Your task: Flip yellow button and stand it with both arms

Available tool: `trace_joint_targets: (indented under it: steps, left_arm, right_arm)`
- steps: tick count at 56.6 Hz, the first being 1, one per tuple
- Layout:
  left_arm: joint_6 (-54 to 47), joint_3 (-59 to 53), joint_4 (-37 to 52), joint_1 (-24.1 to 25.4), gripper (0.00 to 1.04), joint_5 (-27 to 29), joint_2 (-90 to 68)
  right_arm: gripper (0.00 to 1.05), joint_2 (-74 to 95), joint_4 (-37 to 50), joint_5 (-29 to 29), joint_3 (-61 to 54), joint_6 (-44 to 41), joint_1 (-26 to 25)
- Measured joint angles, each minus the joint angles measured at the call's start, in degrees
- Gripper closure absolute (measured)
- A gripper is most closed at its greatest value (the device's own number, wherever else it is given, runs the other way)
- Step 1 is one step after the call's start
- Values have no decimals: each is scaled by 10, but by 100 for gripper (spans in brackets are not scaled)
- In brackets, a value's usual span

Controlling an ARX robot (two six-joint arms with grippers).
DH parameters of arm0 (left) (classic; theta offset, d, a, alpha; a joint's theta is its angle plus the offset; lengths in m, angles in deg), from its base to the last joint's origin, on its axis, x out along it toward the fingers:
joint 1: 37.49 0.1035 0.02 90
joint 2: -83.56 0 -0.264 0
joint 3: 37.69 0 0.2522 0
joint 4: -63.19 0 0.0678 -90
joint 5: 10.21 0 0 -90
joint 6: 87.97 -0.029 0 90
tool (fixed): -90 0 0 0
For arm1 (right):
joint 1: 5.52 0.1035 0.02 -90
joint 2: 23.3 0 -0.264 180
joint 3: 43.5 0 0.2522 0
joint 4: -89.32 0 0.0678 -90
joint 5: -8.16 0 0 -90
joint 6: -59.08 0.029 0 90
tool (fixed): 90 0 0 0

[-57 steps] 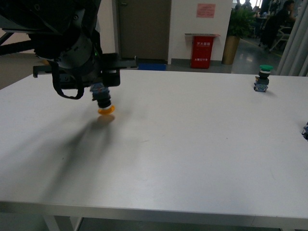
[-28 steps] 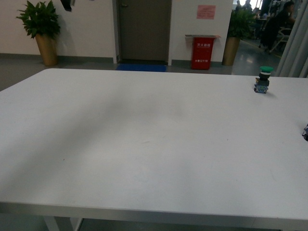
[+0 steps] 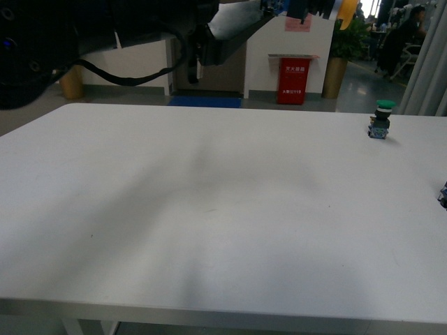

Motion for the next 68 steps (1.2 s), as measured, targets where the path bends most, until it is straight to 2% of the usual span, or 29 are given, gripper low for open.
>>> trace_joint_targets:
  steps: [9, 23, 26, 29, 33, 37, 47, 52, 61, 68]
  left_arm:
    - [53, 7, 81, -2, 68, -2, -27]
    - [96, 27, 113, -4, 68, -1, -46]
    - [100, 34, 113, -5, 68, -2, -55]
    - [104, 42, 113, -6, 68, -2, -63]
    - [107, 56, 111, -7, 68, -2, -73]
    - [107, 61, 106, -9, 68, -2, -76]
    - [111, 71, 110, -10, 68, 8, -80]
    - [118, 71, 116, -11, 68, 14, -81]
    - [126, 71, 142, -21, 68, 33, -83]
    - [140, 67, 171, -37, 68, 45, -83]
  right_arm:
    - [7, 0, 0, 0, 0, 0, 0]
    - [7, 1, -1, -2, 0, -1, 0]
    - [7, 66, -79, -58, 43, -11, 25]
    - [7, 179, -73, -63, 96, -7, 51]
    - [7, 306, -37, -25, 184, 17, 65]
    - [7, 419, -37, 25, 300, 63, 60]
    - [7, 584, -90, 157, 529, 213, 10]
    - [7, 652, -107, 228, 640, 329, -21]
    - [7, 695, -72, 310, 673, 509, -32]
    - [7, 718, -15, 331, 628, 627, -13]
